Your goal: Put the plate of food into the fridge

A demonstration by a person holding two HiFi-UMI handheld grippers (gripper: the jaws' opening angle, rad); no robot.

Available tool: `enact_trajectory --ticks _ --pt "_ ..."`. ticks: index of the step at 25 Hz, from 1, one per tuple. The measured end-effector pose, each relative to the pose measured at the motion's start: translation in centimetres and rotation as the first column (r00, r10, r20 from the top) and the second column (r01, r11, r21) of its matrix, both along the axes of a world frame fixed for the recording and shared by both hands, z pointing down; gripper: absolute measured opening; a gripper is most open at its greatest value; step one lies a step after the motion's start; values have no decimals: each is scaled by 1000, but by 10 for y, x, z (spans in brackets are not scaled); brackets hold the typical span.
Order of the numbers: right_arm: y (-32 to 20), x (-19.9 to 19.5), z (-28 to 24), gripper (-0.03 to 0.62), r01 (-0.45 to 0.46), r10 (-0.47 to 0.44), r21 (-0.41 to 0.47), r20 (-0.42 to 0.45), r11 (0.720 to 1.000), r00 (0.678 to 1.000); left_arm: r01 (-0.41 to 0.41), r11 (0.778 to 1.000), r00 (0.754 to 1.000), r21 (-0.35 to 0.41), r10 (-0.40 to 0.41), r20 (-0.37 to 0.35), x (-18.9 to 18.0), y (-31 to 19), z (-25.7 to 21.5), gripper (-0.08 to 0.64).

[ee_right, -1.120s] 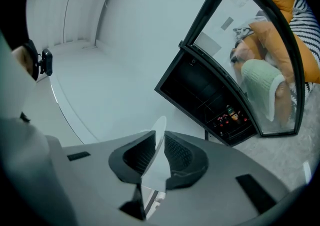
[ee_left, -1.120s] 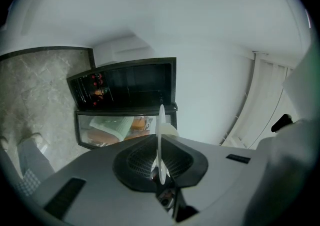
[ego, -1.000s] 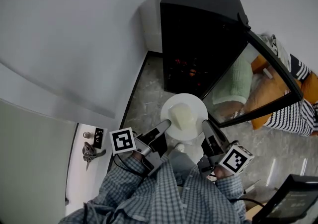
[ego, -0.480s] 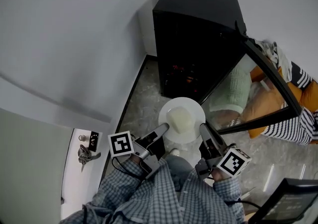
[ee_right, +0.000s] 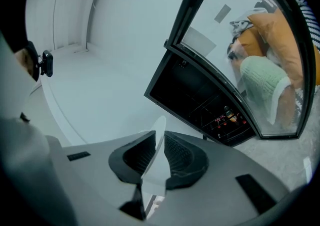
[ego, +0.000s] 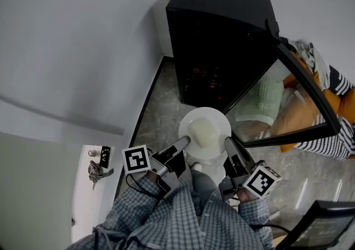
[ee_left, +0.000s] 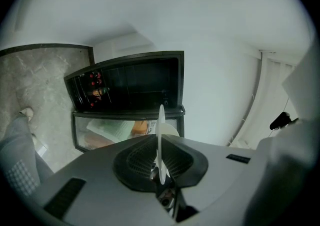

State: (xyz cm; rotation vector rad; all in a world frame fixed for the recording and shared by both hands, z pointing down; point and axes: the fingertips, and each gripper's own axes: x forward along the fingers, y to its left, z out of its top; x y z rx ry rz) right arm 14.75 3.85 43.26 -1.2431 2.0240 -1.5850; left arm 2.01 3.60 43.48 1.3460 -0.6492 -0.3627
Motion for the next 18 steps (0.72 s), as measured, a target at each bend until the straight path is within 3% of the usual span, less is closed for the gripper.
enact_trajectory --ticks 18 --pt "-82 -18 23 60 -62 62 -37 -2 997 998 -41 998 999 -38 40 -22 -16 -87 26 20"
